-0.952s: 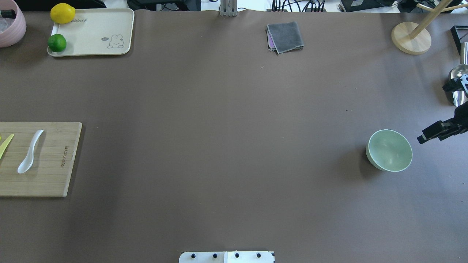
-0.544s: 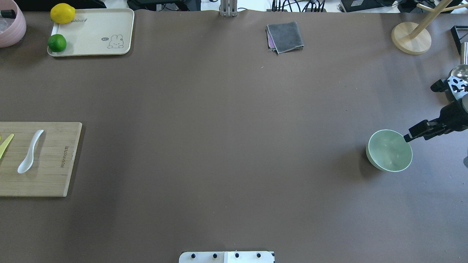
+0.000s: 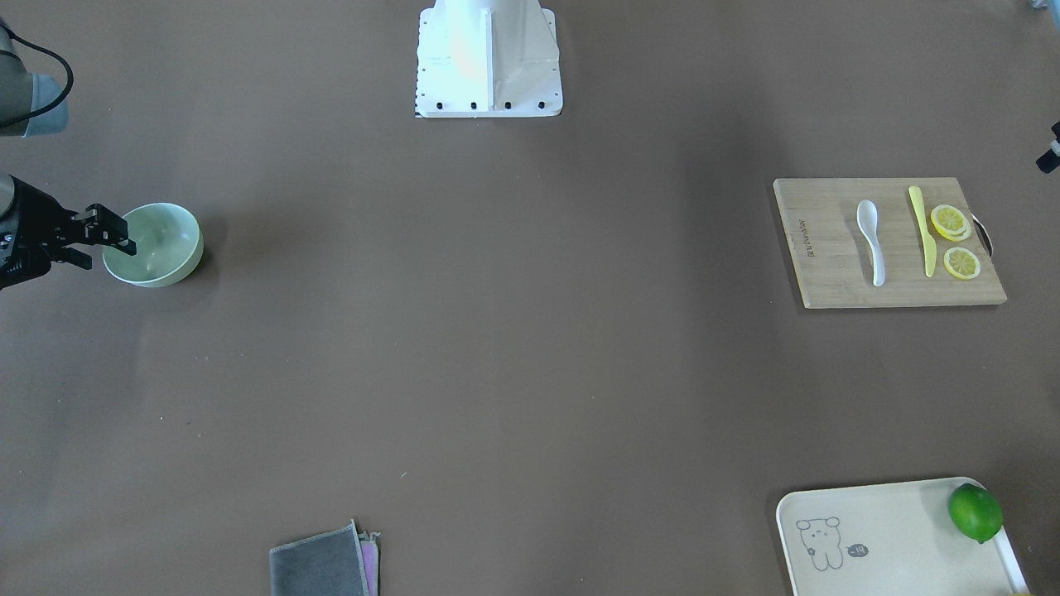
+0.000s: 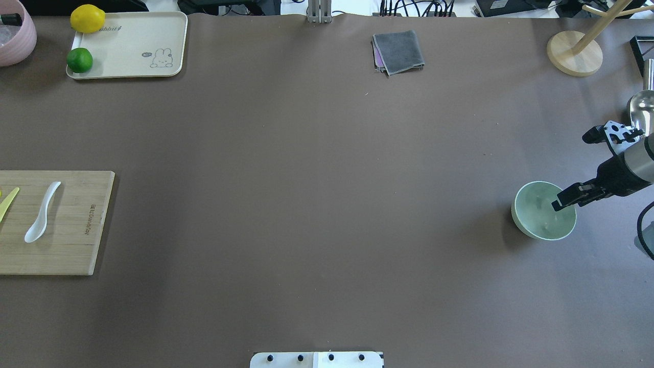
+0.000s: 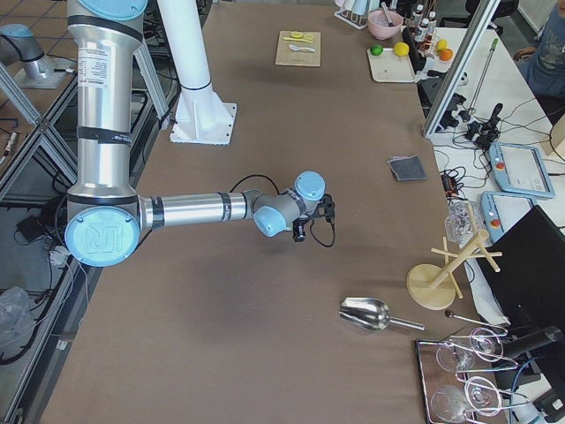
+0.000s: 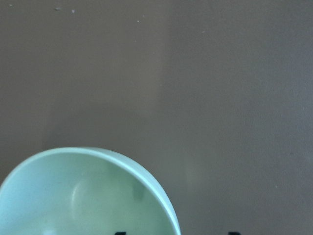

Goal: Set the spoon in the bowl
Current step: 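Reach the right gripper down to the rim of the pale green bowl, then drag the bowl toward table center with right gripper while left reaches spoon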

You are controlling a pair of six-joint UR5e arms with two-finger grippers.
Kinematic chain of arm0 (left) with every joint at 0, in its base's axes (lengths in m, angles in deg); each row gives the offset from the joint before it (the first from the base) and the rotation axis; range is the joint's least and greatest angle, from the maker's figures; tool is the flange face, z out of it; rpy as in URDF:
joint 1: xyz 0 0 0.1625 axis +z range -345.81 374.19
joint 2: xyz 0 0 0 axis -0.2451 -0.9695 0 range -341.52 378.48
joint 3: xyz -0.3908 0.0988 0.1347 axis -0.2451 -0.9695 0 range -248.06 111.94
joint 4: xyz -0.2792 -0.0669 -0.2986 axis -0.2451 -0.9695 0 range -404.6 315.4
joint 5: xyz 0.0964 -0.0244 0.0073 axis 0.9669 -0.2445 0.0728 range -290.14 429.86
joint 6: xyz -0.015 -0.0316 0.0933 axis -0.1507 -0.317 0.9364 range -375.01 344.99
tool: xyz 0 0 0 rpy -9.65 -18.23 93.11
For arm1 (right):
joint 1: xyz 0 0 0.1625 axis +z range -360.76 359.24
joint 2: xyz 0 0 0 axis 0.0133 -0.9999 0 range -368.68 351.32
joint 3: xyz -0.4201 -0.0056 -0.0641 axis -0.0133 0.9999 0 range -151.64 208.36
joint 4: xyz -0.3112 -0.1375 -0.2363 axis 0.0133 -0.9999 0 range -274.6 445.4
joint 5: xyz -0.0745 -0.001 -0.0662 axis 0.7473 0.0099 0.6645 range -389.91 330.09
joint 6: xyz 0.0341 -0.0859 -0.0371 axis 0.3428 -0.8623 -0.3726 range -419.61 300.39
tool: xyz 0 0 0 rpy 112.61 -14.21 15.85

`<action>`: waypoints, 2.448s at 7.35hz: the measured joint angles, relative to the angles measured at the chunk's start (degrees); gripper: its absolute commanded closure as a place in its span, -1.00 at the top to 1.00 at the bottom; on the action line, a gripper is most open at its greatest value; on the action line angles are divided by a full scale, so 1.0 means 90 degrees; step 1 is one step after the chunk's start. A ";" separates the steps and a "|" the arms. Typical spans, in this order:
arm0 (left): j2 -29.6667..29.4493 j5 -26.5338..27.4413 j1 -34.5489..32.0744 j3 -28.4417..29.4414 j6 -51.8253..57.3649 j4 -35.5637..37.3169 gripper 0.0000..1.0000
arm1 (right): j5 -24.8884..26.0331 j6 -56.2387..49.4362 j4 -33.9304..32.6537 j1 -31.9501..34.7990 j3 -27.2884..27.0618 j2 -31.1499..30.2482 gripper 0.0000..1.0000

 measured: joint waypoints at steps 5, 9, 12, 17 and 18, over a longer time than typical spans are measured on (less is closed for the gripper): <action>-0.0020 0.0179 0.0095 0.0011 -0.0026 0.0000 0.95 | -0.0054 0.0241 0.0268 -0.0008 -0.0372 -0.0285 -1.00; -0.0291 0.0851 0.1334 0.0277 -0.1427 -0.0695 0.76 | -0.0094 0.3256 0.0189 -0.0666 -0.1130 0.0686 -1.00; -0.0462 0.1295 0.2299 0.1161 -0.2325 -0.2106 0.70 | 0.0874 0.4887 -0.0236 -0.1858 -0.1164 0.1864 -1.00; -0.1070 0.1321 0.2836 0.1872 -0.2734 -0.2453 0.63 | 0.1587 0.5376 -0.1044 -0.2593 -0.1159 0.2685 -1.00; -0.1091 0.1325 0.2952 0.1889 -0.2776 -0.2449 0.62 | 0.1671 0.5414 -0.1199 -0.2676 -0.1155 0.2798 -1.00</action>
